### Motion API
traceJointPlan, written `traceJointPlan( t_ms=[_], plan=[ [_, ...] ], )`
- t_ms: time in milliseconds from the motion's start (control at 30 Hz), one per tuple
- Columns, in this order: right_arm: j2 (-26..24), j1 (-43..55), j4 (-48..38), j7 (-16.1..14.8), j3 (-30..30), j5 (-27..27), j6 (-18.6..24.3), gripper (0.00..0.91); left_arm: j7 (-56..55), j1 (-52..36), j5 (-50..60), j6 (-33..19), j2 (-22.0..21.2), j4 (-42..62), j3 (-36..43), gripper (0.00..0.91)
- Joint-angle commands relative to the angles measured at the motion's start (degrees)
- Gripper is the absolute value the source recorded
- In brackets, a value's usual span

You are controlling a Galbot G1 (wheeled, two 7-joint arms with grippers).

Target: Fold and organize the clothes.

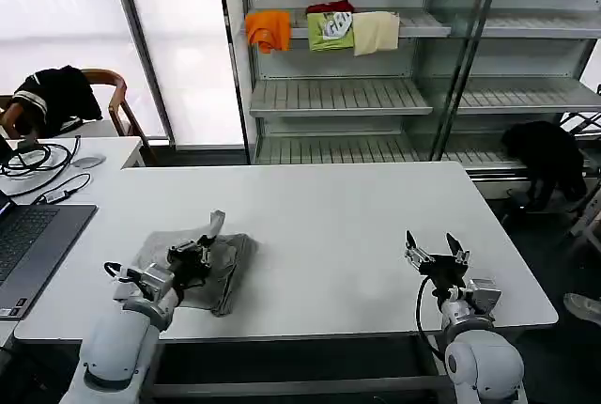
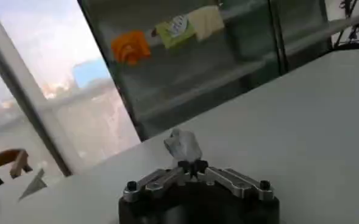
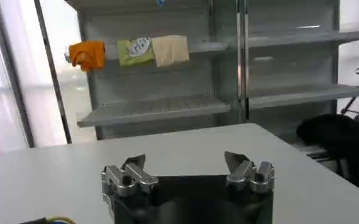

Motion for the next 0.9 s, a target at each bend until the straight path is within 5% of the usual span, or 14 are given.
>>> traceJointPlan(
  t_ms=[33, 267, 533, 667, 900],
  plan=[
    [0.08, 0.36, -0.30, -0.06, -0.02, -0.04, 0.01, 0.907, -0.98, 0.23, 2.03, 1.04, -2.99, 0.54, 4.73, 0.907],
    [0.56, 0.96, -1.07, -0.02, -0.41, -0.47, 0.03, 0.907, -2.66, 1.07, -0.21, 1.06, -4.05, 0.73, 6.73, 0.907],
    [1.39, 1.73, -1.82, 0.11, -0.83, -1.03, -0.03, 0.907, -7.75, 0.81, -17.09, 0.98, -6.85, -3.20, 8.87, 0.907],
    [1.19, 1.85, -1.87, 0.06, -0.77, -1.10, -0.05, 0.907, -7.95, 0.28, -20.52, -1.17, -6.15, -3.81, 2.12, 0.907],
    [1.10, 1.98, -2.77, 0.02, -0.81, -1.11, 0.12, 0.907, -3.72, 1.09, -21.84, -7.71, 4.36, 7.00, -16.99, 0.907]
  ],
)
